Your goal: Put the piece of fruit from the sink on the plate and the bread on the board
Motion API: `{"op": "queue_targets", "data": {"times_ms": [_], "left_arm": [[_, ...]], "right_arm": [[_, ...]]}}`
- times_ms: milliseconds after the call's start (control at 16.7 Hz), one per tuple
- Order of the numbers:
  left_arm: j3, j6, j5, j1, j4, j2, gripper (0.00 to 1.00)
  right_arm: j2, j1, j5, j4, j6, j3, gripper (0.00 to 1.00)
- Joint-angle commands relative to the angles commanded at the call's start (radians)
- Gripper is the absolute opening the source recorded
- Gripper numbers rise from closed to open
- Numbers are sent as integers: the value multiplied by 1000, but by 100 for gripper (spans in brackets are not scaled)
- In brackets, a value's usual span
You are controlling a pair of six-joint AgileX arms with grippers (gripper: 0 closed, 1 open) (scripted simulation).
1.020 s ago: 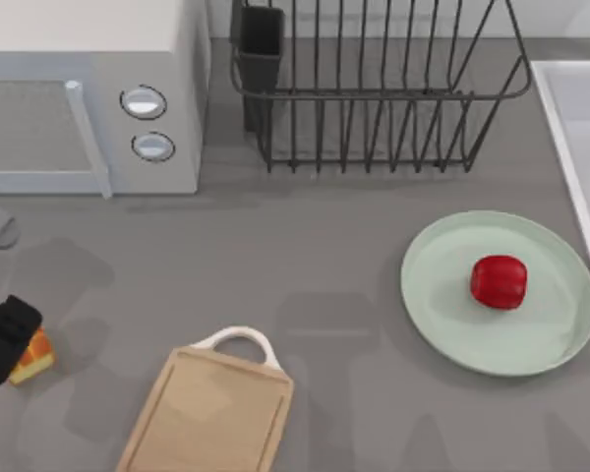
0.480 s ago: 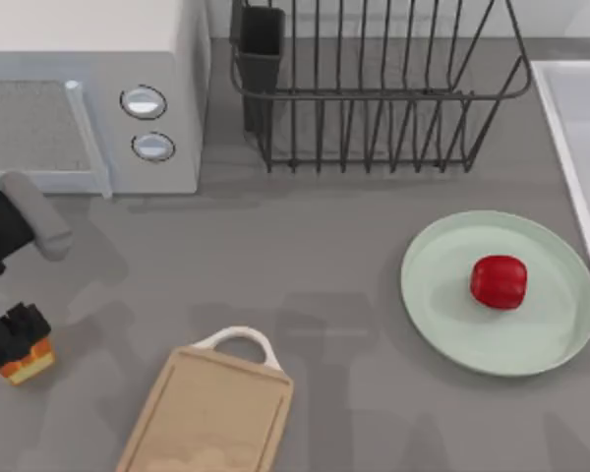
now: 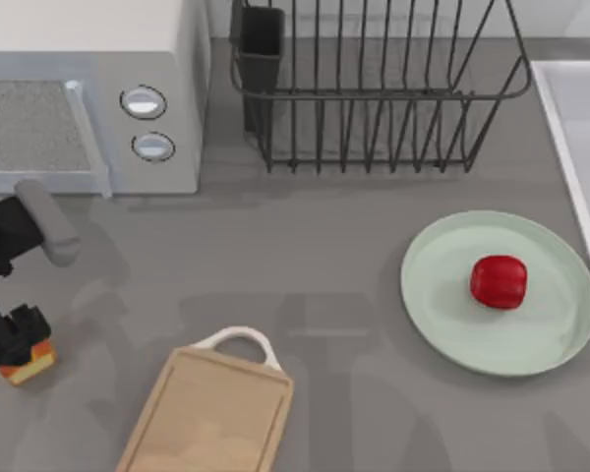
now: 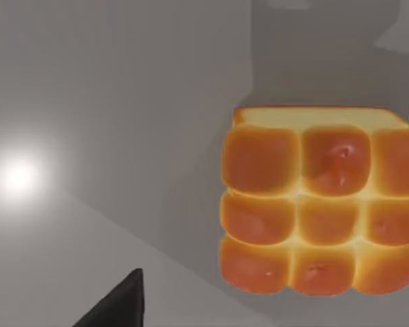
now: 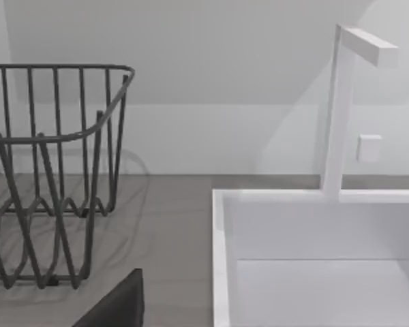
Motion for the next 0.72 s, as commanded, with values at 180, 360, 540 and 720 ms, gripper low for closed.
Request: {"op": "queue_targets", "data": {"times_ms": [180, 360, 540, 720], "left_arm": [[-14, 1, 0, 3, 19, 7, 100], [-62, 3, 0, 2, 115, 53, 100], [-123, 3, 0, 2, 243, 110, 100], [-152, 4, 0, 2, 293, 141, 100]], "right_arm": [[0, 0, 0, 0, 0, 0, 100], [0, 0, 0, 0, 0, 0, 100], [0, 0, 0, 0, 0, 0, 100], [0, 0, 0, 0, 0, 0, 100]]}}
